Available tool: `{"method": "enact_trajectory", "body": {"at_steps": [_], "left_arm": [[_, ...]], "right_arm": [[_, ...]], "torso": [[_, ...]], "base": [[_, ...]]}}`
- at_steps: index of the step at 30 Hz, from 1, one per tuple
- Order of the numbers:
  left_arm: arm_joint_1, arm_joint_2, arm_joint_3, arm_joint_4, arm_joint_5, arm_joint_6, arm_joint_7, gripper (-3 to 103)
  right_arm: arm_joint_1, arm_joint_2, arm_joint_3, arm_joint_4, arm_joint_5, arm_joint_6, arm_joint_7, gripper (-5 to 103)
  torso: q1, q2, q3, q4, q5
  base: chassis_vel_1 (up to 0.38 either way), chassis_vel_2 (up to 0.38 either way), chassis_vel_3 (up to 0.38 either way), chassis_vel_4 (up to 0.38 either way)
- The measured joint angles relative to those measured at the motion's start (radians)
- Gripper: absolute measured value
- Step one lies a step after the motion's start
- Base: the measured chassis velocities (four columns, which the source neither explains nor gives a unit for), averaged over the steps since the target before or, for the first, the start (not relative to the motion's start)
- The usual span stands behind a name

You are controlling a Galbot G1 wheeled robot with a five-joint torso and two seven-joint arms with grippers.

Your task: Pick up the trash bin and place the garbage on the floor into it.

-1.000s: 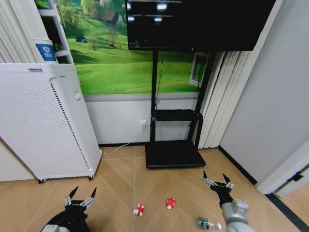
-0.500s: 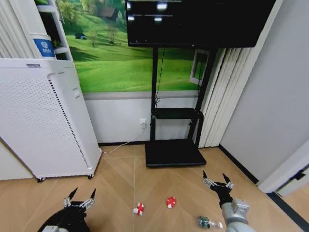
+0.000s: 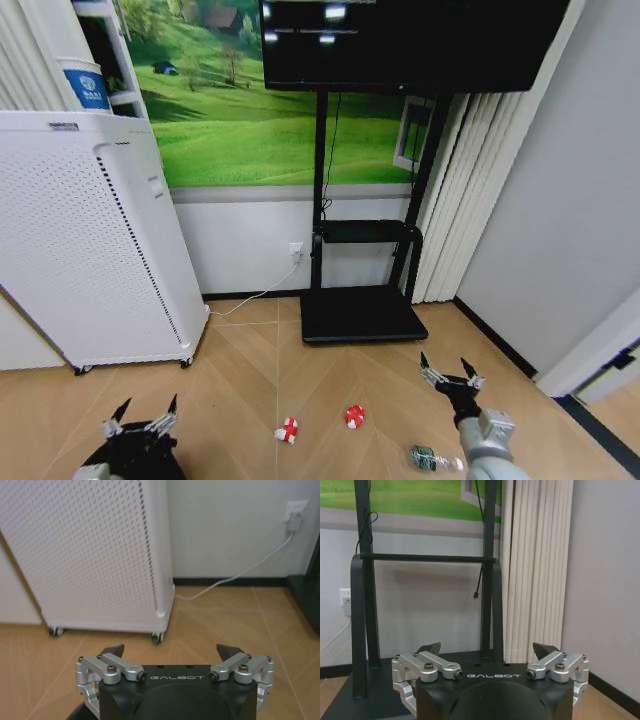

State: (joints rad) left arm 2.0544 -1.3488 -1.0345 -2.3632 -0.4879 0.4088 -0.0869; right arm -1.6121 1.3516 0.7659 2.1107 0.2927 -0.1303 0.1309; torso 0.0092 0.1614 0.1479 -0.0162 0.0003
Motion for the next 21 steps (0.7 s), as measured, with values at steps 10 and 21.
{"method": "enact_trajectory", "body": {"at_steps": [10,21], "left_arm": [[0.132,-0.052,-0.126,0.038,-0.638,-0.018,-0.370,100],[0.138,-0.123,-0.161,0.012,-0.935,-0.016,-0.583,100]], "right_arm": [[0.057,-0.013,-0.001,-0.059,0.022,0.001,0.000,100],[0.100,-0.030,-0.017,-0.099,0.041,-0.004,0.000,100]], "torso": [[0.001,0.004,0.003,0.0000,-0.0003],[0.002,0.007,0.005,-0.0001,-0.0002]], "base": [[0.000,0.000,0.000,0.000],[0.000,0.000,0.000,0.000]]}}
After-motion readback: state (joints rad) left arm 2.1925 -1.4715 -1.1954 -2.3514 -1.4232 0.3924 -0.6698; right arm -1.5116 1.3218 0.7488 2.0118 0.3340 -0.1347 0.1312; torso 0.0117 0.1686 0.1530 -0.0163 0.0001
